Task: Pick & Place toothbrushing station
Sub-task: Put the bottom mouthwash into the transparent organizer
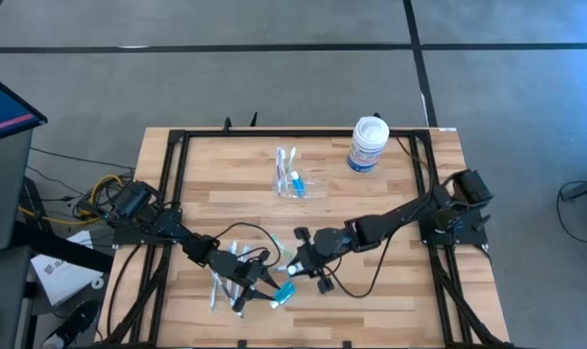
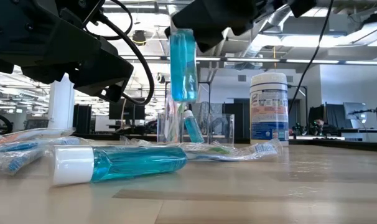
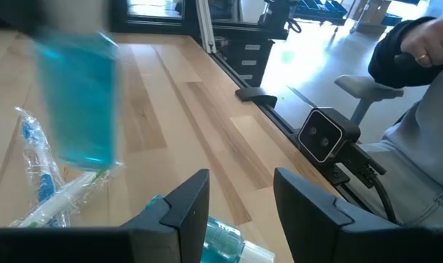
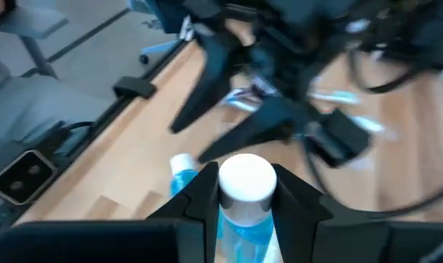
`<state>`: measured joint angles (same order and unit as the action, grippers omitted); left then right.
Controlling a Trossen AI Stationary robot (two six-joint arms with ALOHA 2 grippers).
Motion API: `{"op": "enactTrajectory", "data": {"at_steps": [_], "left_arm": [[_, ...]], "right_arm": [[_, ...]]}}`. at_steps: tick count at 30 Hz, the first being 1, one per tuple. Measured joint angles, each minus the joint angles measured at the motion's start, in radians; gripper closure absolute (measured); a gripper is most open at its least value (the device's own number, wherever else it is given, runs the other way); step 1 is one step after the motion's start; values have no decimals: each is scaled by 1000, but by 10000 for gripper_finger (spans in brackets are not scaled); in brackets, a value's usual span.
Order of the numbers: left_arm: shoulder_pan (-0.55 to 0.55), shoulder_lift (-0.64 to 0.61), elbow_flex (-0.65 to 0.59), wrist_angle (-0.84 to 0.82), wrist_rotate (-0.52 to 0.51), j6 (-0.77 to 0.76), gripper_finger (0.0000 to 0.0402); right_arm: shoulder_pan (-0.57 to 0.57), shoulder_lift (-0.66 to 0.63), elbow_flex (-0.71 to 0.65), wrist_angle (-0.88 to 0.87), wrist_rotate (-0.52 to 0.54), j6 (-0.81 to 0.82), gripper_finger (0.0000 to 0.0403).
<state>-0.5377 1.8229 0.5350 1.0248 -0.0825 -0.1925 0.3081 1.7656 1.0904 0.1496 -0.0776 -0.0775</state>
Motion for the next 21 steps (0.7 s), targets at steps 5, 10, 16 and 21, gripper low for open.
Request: {"op": "enactTrajectory", "data": {"at_steps": [5,10,16,21], "left_arm": [[0,0,0,0,0,-3,253],[0,0,0,0,0,-3,253],[0,0,0,0,0,-4,253],[0,0,0,0,-2,-4,253]], "right_arm": [[-48,-53,0,-52,11,-13,317],[-95,-100,0,-85,35,-32,317],[-152,-121,0,-97,56,-38,317],[-187,-120,0,-99,54,-38,317]]}}
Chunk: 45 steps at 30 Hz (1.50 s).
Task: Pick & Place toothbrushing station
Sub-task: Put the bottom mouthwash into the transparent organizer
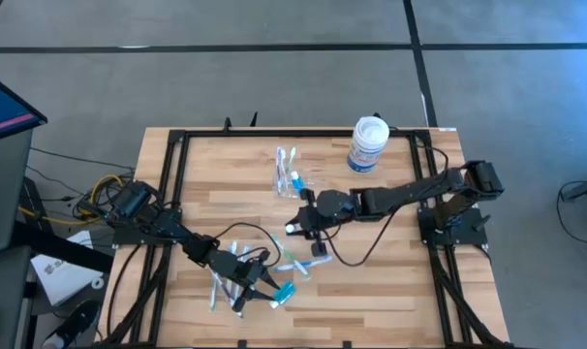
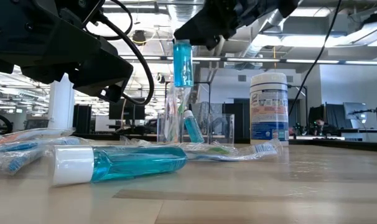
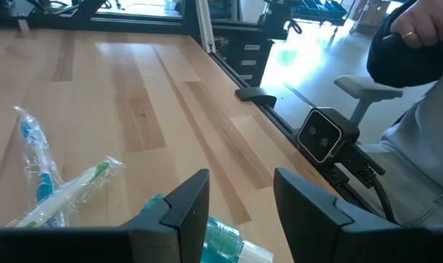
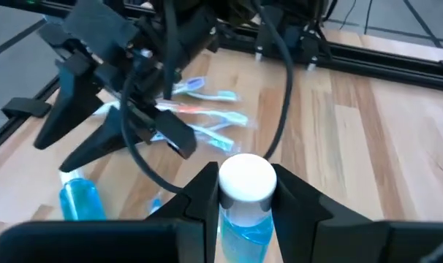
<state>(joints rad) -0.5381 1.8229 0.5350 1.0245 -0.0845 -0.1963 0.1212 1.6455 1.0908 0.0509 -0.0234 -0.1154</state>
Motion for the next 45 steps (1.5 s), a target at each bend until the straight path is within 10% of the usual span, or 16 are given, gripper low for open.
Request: {"op": "enactTrajectory", "data": {"at_steps": [45], "left_arm": [[0,0,-9,3,2,-22,253]], "right_arm": [[-330,-86,-119,58,-13,10,317]]}}
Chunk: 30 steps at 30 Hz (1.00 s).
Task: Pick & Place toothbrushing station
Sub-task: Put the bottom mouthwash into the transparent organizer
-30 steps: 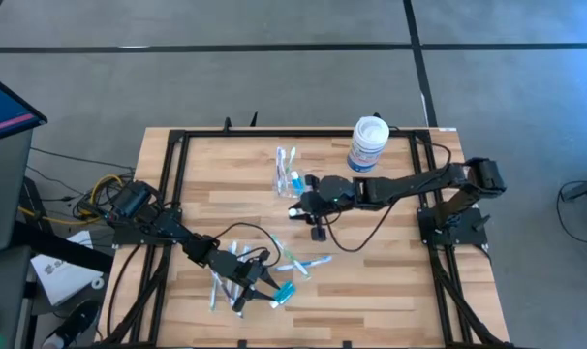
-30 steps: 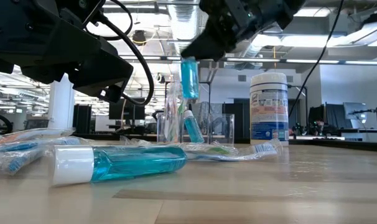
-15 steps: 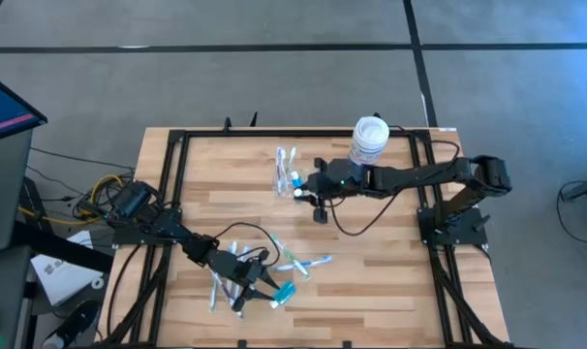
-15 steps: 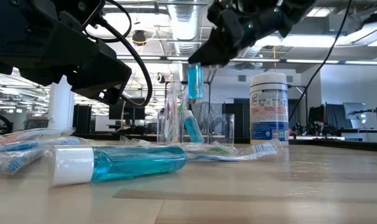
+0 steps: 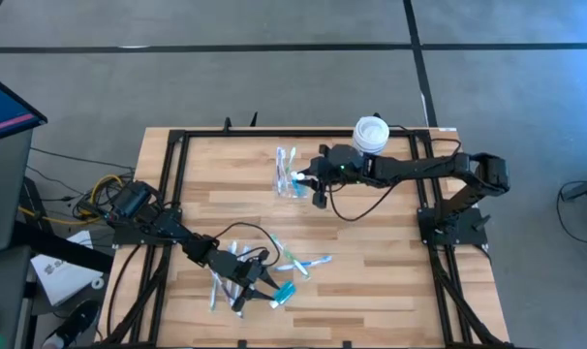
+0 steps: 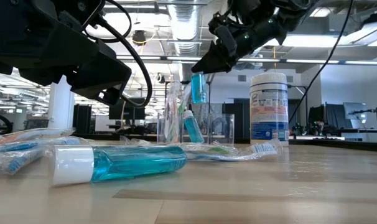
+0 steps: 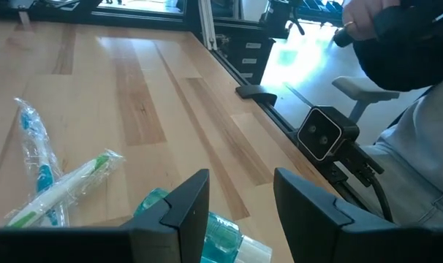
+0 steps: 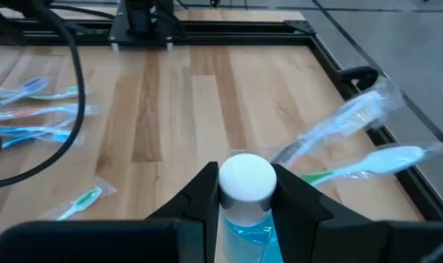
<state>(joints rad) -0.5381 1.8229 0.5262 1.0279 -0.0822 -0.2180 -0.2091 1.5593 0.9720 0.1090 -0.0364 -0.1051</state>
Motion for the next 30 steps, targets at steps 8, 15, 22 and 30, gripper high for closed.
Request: {"op": "enactTrajectory", "data": {"at_steps": [8,15,22,30], "left_arm": [[0,0,0,0,0,0,253],[0,0,0,0,-5,0,253],[0,0,0,0,-5,0,253],[0,0,0,0,-4,0,253]], "right_arm": [[-33,0,-37,60,-19,0,317],[-56,0,-121,194,-22,24,317],[-76,0,-126,186,-56,27,317],[-82,0,-126,188,-61,27,317]]}}
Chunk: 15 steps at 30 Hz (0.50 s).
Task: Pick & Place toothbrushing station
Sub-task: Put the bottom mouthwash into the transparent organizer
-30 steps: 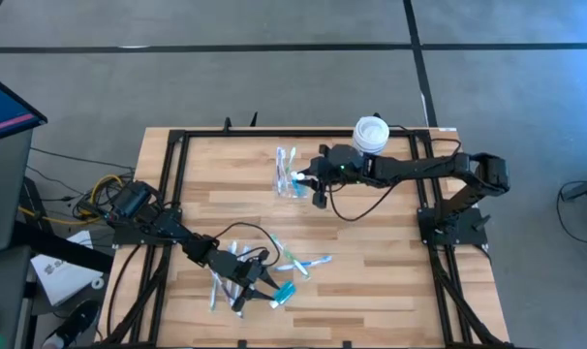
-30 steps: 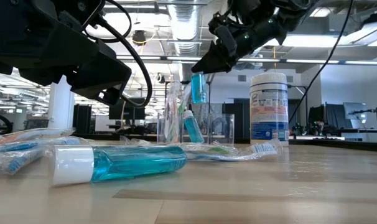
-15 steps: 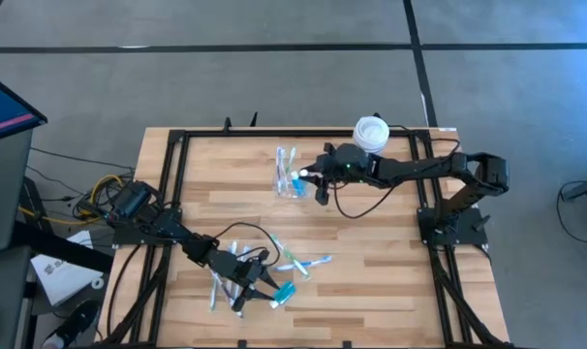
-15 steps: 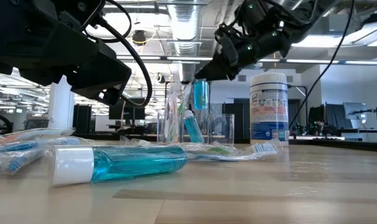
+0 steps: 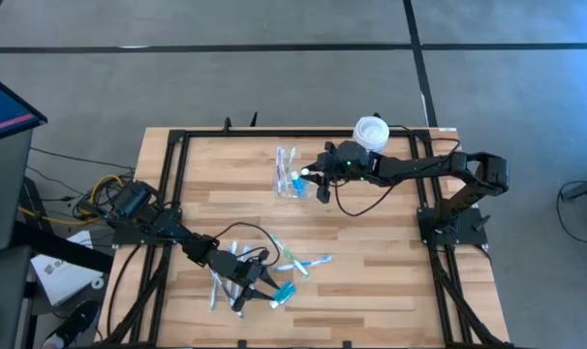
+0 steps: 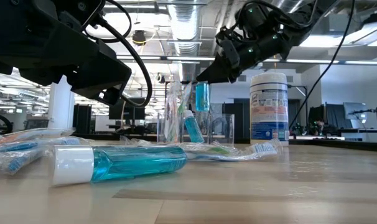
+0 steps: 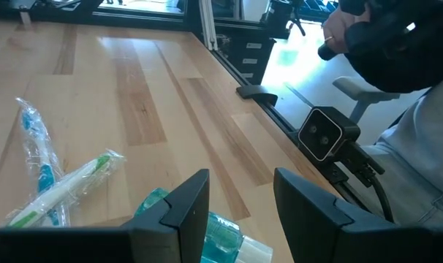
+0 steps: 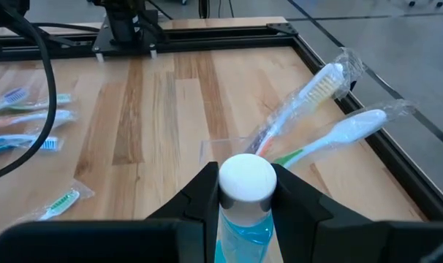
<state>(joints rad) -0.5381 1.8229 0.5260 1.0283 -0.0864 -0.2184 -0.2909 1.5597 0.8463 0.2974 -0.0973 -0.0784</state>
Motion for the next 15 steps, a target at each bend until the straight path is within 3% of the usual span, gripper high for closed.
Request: {"op": "enactTrajectory", "data": {"at_steps": [15], "left_arm": [[0,0,-1,0,1,0,253]], "right_arm": [[-19,108,-1,85,-13,19,308]]}}
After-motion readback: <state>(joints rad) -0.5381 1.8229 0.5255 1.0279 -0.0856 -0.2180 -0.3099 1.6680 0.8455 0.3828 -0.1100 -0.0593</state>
